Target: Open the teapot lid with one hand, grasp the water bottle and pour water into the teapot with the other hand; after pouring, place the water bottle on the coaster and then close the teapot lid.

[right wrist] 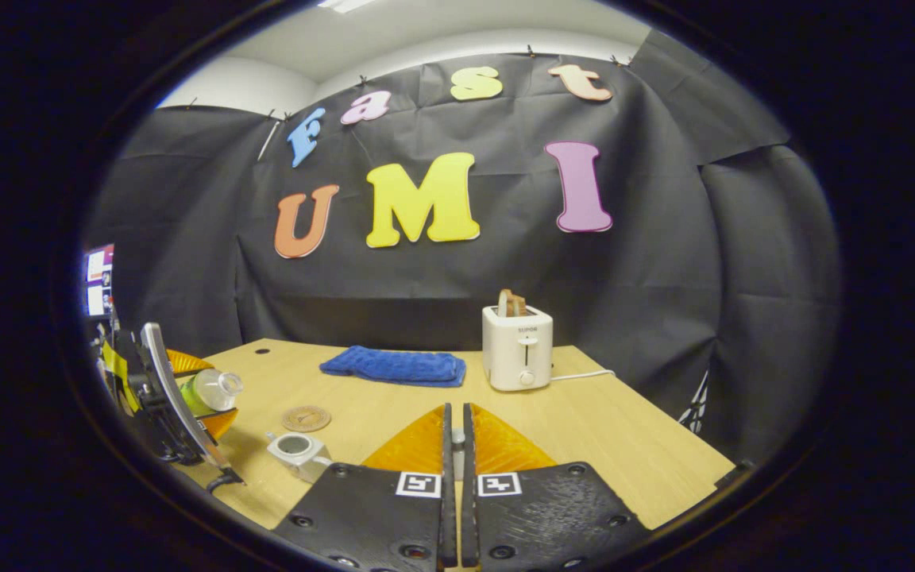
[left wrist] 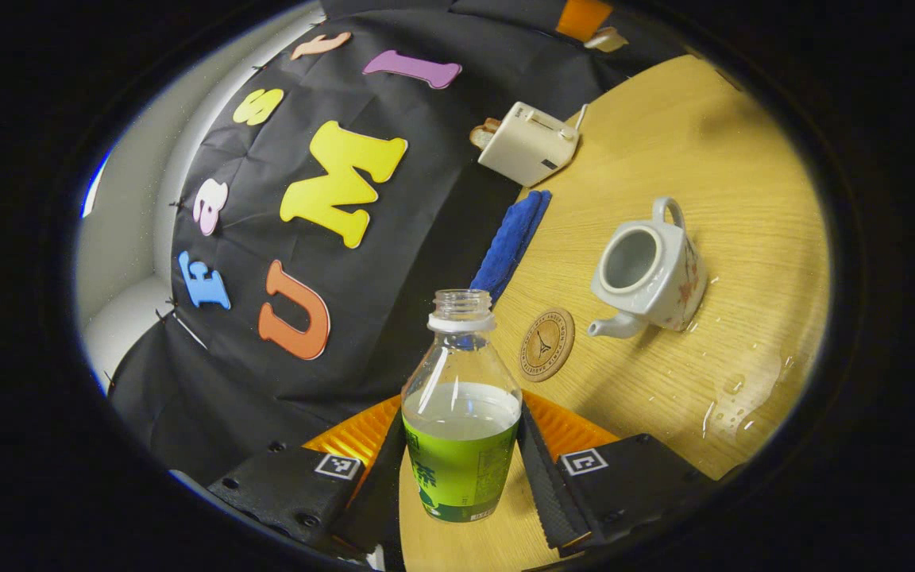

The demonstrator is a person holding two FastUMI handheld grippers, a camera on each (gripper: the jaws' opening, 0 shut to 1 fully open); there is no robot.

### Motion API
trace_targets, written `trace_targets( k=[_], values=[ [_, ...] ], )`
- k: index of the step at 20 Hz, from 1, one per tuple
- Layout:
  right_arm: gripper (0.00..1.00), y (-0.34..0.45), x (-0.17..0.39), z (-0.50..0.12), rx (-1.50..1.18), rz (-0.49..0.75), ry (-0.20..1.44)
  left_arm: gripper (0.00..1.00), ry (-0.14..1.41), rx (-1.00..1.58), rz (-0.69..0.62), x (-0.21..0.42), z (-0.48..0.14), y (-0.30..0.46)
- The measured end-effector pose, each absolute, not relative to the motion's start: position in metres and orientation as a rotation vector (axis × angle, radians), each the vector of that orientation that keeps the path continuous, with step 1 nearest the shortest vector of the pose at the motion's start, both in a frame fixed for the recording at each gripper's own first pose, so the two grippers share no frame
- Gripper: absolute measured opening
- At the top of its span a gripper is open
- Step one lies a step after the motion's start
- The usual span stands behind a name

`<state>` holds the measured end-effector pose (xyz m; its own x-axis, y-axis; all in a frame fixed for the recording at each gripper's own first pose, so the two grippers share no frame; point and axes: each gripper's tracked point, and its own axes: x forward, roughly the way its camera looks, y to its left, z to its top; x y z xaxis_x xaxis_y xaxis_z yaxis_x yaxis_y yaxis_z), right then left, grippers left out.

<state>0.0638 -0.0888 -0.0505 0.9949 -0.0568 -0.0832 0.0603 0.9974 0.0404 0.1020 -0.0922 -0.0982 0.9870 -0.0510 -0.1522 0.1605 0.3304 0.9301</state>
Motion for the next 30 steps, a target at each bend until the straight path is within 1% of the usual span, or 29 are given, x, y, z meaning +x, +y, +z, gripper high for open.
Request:
trace_targets(
  k=[3, 4, 5, 9, 10, 11, 12, 13, 14, 20, 22, 23, 24, 26, 27, 28, 30],
  values=[
    [0.02, -0.093, 0.066, -0.055, 0.048, -0.054, 0.091, 0.76, 0.094, 1.369, -0.136, 0.104, -0.098, -0.093],
    [0.02, -0.095, 0.066, -0.056, 0.051, -0.058, 0.096, 0.73, 0.096, 1.411, -0.138, 0.104, -0.098, -0.095],
    [0.02, -0.097, 0.067, -0.057, 0.052, -0.062, 0.098, 0.76, 0.097, 1.452, -0.134, 0.106, -0.097, -0.095],
    [0.02, -0.105, 0.069, -0.057, 0.054, -0.083, 0.105, 0.76, 0.084, 1.607, -0.143, 0.102, -0.093, -0.105],
    [0.02, -0.106, 0.069, -0.056, 0.063, -0.080, 0.105, 0.73, 0.081, 1.642, -0.146, 0.101, -0.093, -0.108],
    [0.02, -0.108, 0.069, -0.058, 0.065, -0.080, 0.109, 0.76, 0.072, 1.678, -0.150, 0.099, -0.092, -0.111],
    [0.02, -0.111, 0.070, -0.059, 0.063, -0.085, 0.112, 0.76, 0.061, 1.719, -0.155, 0.100, -0.091, -0.117],
    [0.02, -0.114, 0.071, -0.060, 0.059, -0.093, 0.114, 0.73, 0.051, 1.757, -0.154, 0.100, -0.089, -0.121],
    [0.02, -0.116, 0.071, -0.060, 0.056, -0.096, 0.114, 0.76, 0.046, 1.788, -0.151, 0.099, -0.086, -0.124],
    [0.02, -0.116, 0.070, -0.054, 0.065, -0.080, 0.092, 0.76, 0.041, 1.993, -0.157, 0.097, -0.084, -0.139],
    [0.02, -0.116, 0.069, -0.052, 0.056, -0.079, 0.081, 0.75, 0.085, 2.017, -0.158, 0.098, -0.089, -0.133],
    [0.02, -0.117, 0.069, -0.052, 0.052, -0.080, 0.077, 0.73, 0.087, 2.033, -0.156, 0.097, -0.087, -0.135],
    [0.02, -0.117, 0.069, -0.050, 0.050, -0.079, 0.074, 0.76, 0.082, 2.049, -0.153, 0.097, -0.085, -0.138],
    [0.02, -0.117, 0.066, -0.049, 0.047, -0.076, 0.070, 0.76, 0.085, 2.076, -0.150, 0.096, -0.081, -0.142],
    [0.02, -0.118, 0.067, -0.048, 0.045, -0.075, 0.067, 0.73, 0.088, 2.089, -0.147, 0.097, -0.080, -0.141],
    [0.02, -0.119, 0.067, -0.047, 0.044, -0.077, 0.065, 0.76, 0.091, 2.107, -0.143, 0.097, -0.079, -0.140],
    [0.02, -0.120, 0.066, -0.047, 0.047, -0.070, 0.061, 0.76, 0.094, 2.139, -0.136, 0.097, -0.075, -0.141]
  ],
)
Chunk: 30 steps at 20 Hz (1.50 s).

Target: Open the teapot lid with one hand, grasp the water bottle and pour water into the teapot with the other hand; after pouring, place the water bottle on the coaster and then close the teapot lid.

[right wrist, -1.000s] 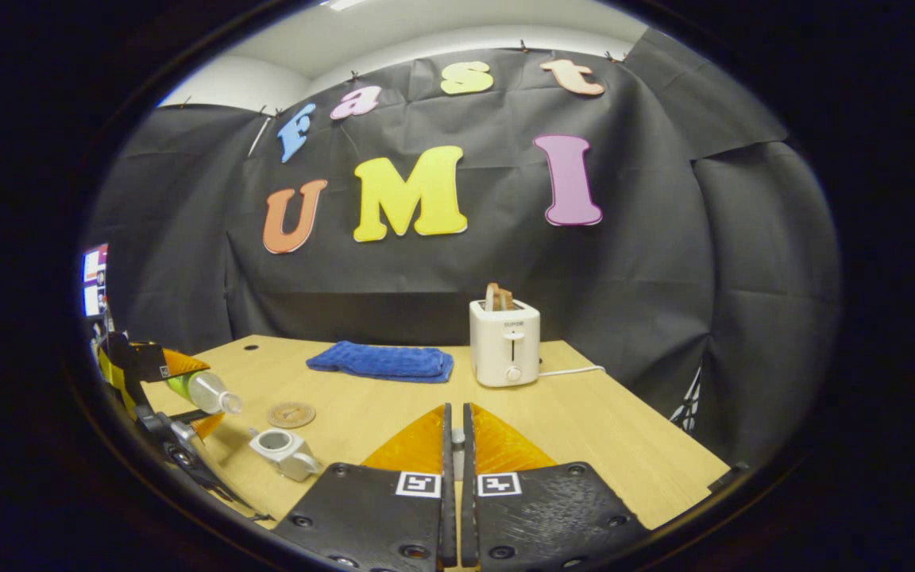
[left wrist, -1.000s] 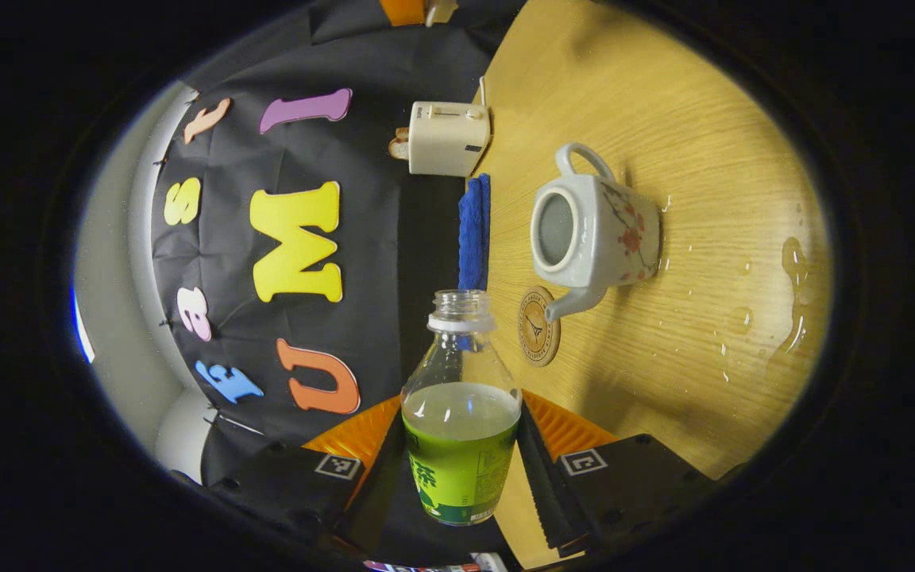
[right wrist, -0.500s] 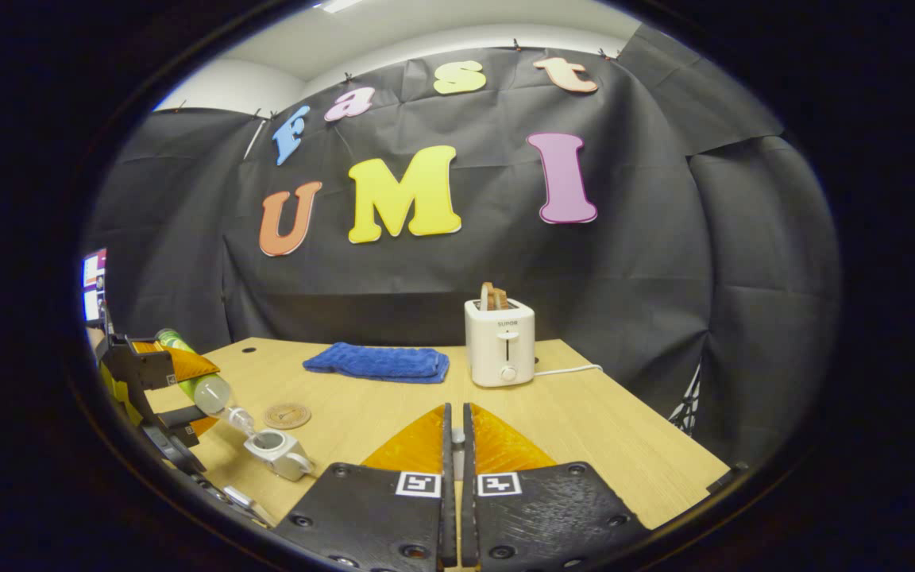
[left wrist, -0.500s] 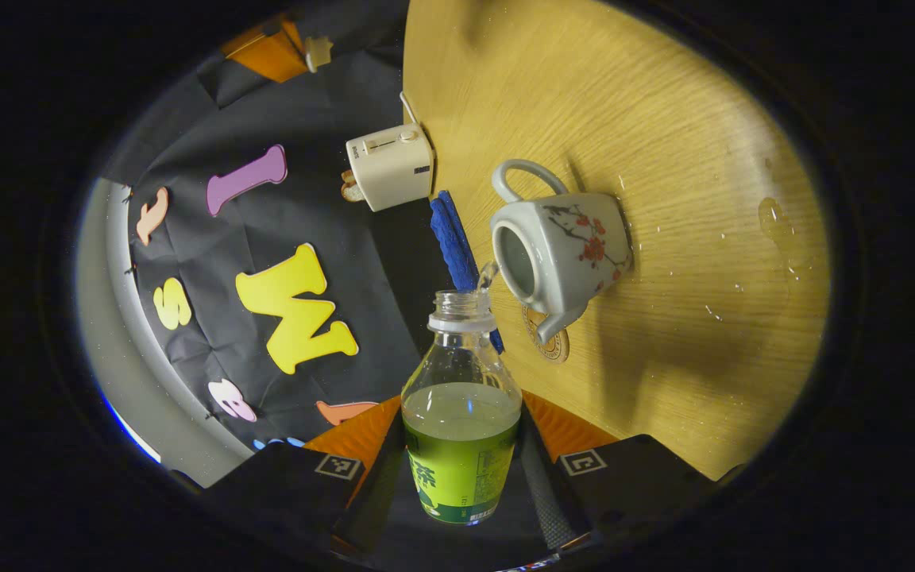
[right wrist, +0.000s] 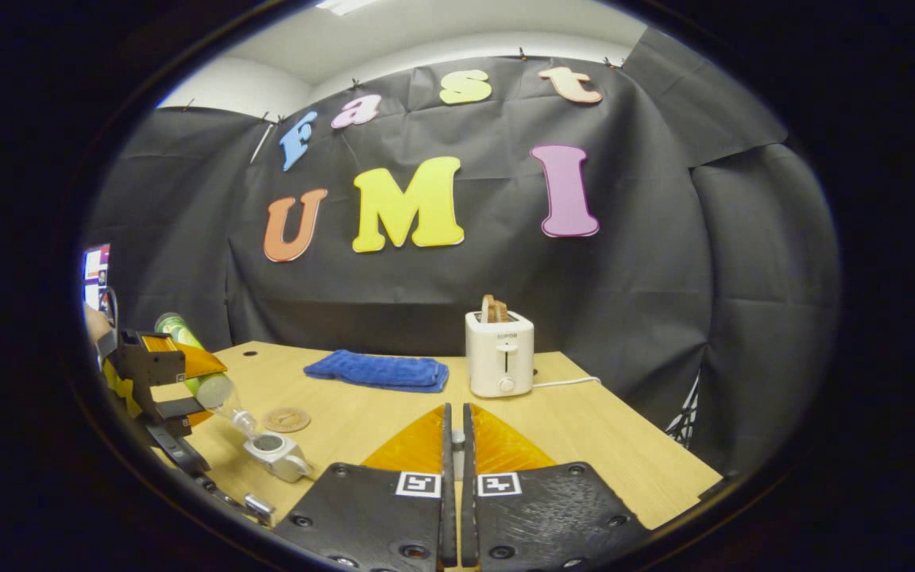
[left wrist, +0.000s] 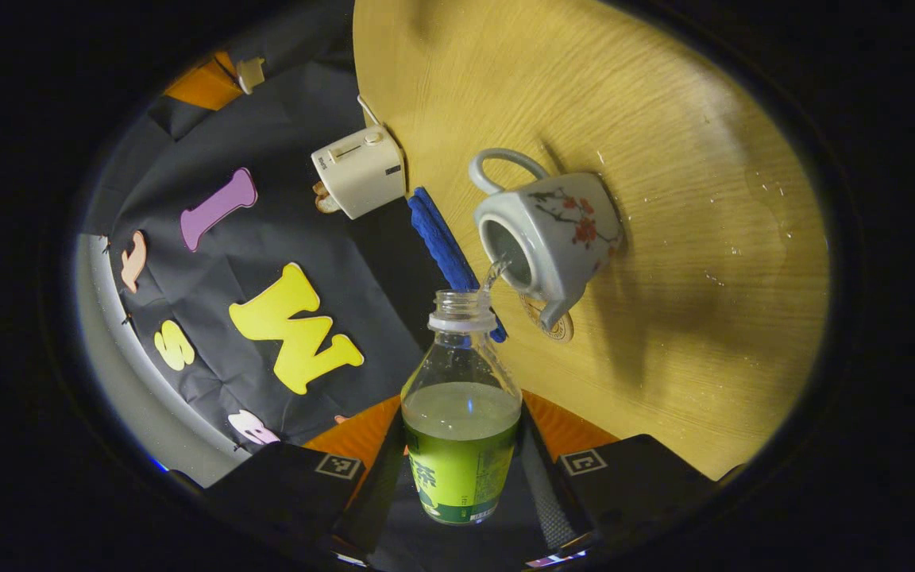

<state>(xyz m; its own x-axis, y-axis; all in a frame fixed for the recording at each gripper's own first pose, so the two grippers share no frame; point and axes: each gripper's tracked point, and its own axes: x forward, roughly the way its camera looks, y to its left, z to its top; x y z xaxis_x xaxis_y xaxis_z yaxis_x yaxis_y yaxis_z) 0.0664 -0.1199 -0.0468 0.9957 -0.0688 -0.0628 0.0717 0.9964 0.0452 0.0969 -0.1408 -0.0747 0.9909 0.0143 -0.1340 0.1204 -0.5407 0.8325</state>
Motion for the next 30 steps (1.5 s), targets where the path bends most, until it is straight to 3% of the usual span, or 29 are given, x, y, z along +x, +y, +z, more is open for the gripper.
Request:
trace_targets(
  k=[23, 30],
  values=[
    [0.02, -0.122, 0.068, -0.049, 0.017, -0.063, 0.049, 0.76, 0.098, 2.203, -0.127, 0.101, -0.066, -0.144],
    [0.02, -0.119, 0.069, -0.052, 0.043, -0.043, 0.061, 0.76, 0.042, 1.947, -0.139, 0.108, -0.059, -0.154]
  ],
)
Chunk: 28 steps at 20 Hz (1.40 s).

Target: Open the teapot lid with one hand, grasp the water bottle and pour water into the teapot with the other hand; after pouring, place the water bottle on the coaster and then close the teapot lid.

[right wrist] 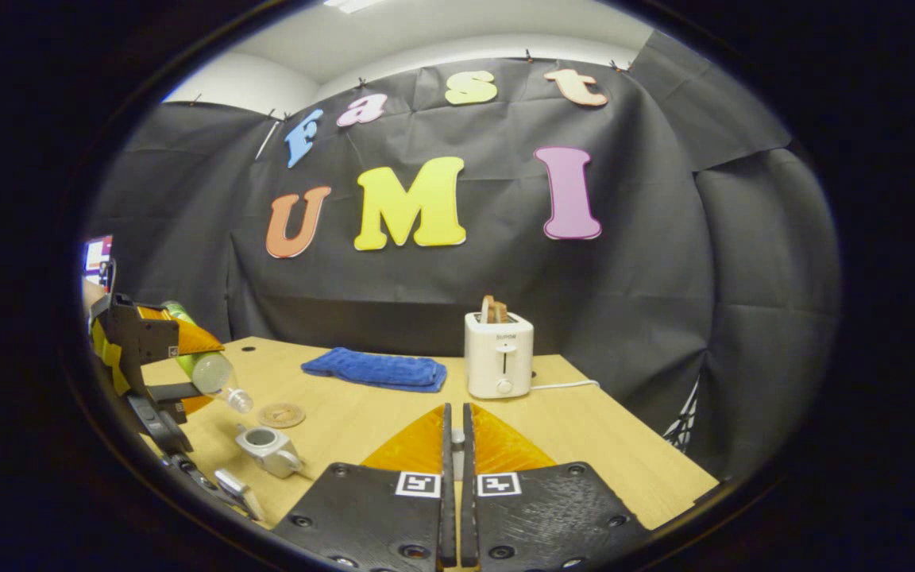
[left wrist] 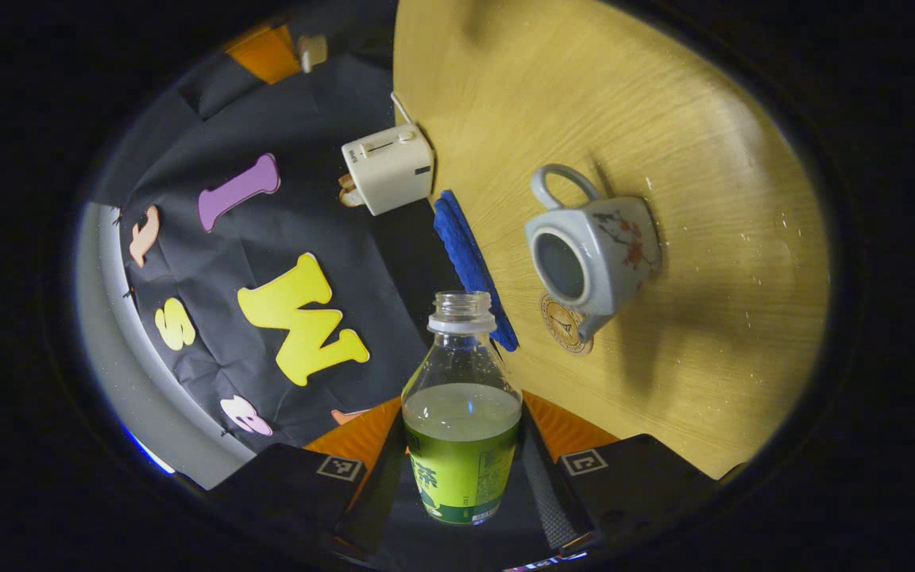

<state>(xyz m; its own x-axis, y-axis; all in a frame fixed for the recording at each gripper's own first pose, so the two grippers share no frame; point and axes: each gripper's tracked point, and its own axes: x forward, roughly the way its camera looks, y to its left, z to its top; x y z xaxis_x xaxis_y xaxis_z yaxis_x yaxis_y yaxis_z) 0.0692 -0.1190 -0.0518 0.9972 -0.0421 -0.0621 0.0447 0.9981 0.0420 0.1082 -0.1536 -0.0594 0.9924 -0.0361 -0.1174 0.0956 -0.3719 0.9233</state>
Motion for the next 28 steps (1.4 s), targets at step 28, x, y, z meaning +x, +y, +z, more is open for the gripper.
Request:
trace_targets(
  k=[28],
  values=[
    [0.02, -0.105, 0.096, -0.093, 0.075, -0.018, 0.125, 0.77, 0.019, -0.029, -0.241, 0.230, -0.060, -0.144]
  ],
)
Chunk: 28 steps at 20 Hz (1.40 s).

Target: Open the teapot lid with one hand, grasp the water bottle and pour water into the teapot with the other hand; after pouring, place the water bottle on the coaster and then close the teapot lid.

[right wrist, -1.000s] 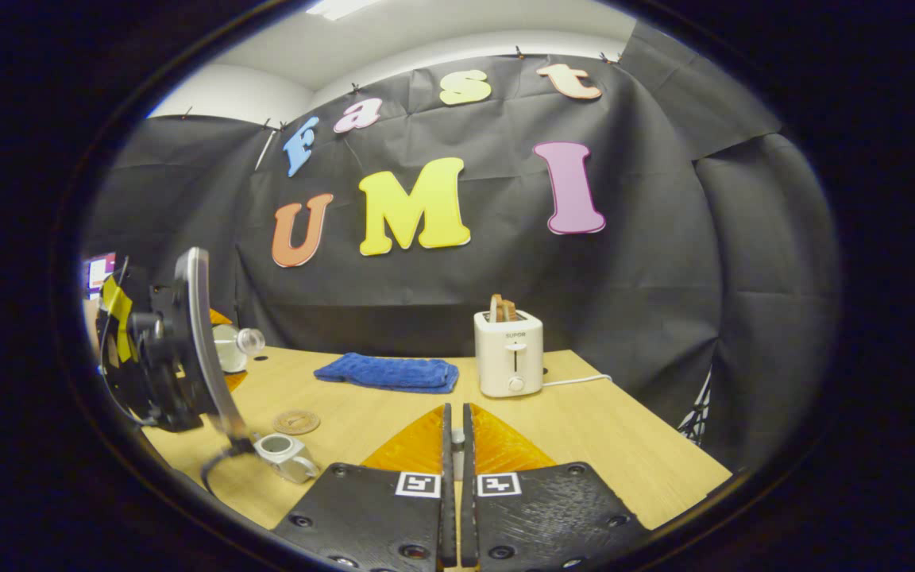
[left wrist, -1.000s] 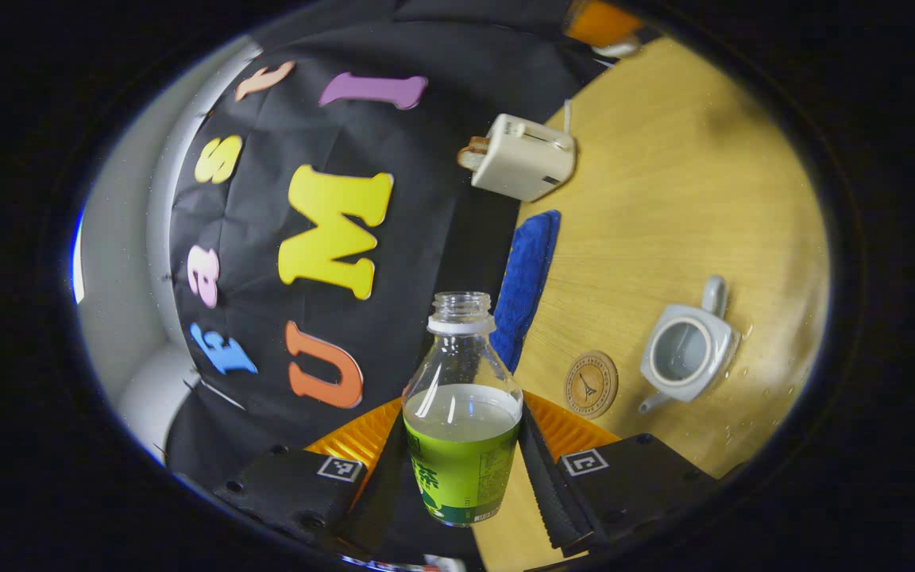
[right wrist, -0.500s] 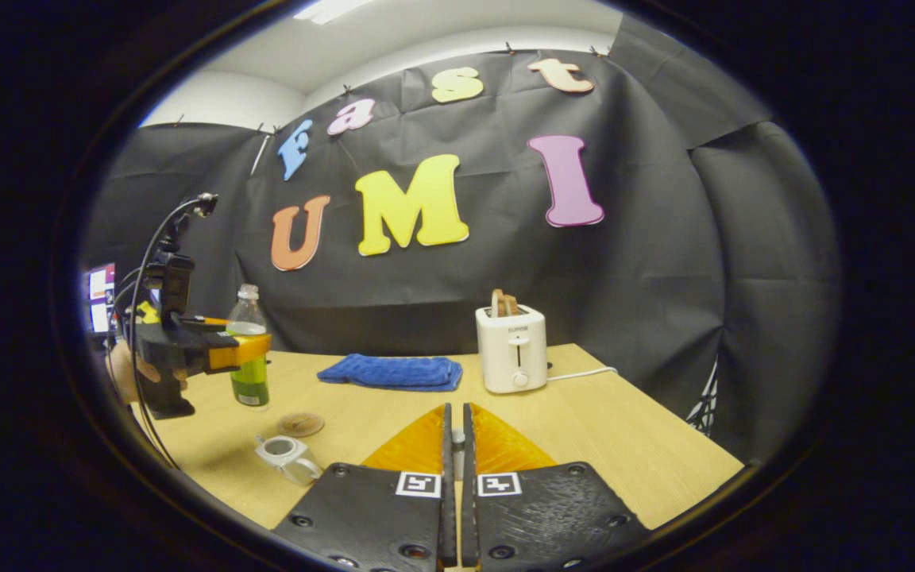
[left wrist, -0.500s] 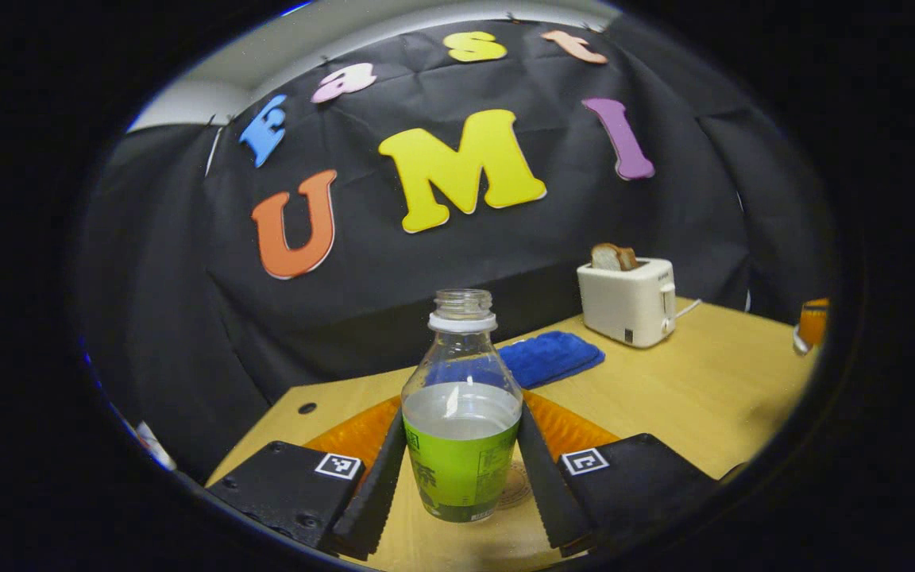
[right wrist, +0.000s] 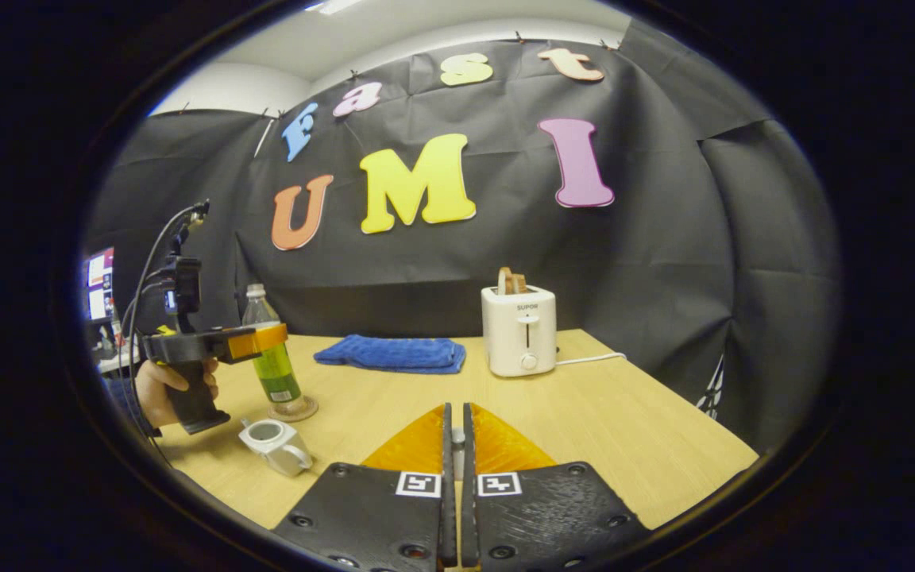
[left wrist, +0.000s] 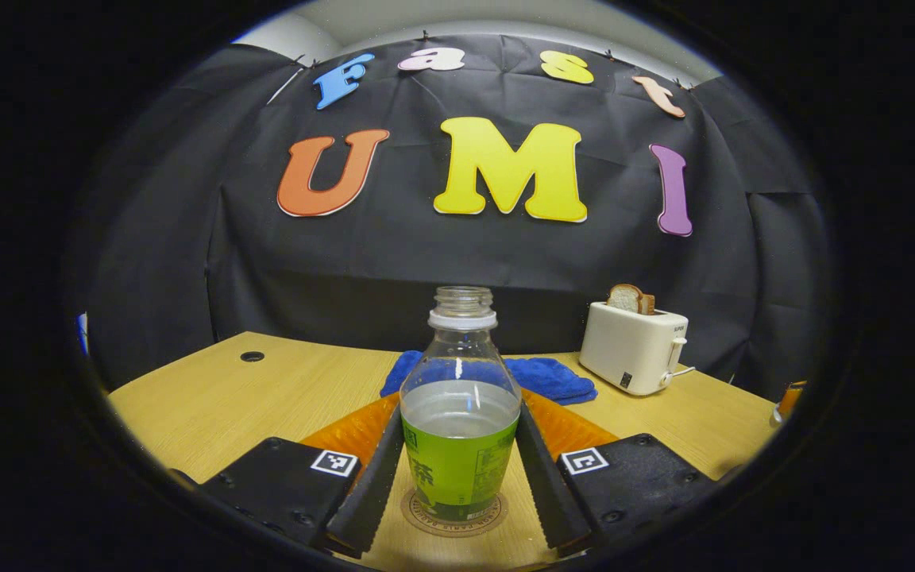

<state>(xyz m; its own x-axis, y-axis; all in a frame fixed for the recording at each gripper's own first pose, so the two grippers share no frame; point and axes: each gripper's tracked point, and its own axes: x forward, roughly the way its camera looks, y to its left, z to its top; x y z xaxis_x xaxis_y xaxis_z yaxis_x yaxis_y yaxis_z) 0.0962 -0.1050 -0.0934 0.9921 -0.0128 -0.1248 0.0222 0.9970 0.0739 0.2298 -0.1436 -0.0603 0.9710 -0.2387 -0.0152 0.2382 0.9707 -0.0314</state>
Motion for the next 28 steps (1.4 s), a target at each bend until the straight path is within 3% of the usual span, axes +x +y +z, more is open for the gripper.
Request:
trace_targets(
  k=[5, 8, 11, 21, 28],
  values=[
    [0.02, -0.099, 0.099, -0.101, 0.060, -0.019, 0.146, 0.80, 0.016, 0.032, -0.252, 0.232, -0.067, -0.151],
    [0.02, -0.091, 0.100, -0.103, 0.045, -0.013, 0.150, 0.91, -0.014, 0.037, -0.235, 0.227, -0.056, -0.143],
    [0.02, -0.078, 0.101, -0.107, 0.025, -0.002, 0.156, 0.96, -0.056, 0.061, -0.242, 0.210, -0.036, -0.143],
    [0.02, 0.001, 0.097, -0.113, -0.023, 0.088, 0.150, 0.96, -0.188, 0.167, -0.071, 0.108, 0.018, -0.095],
    [0.02, 0.069, 0.108, -0.090, 0.140, 0.225, 0.100, 0.99, -0.110, 0.145, -0.006, 0.053, 0.004, -0.046]
  ],
)
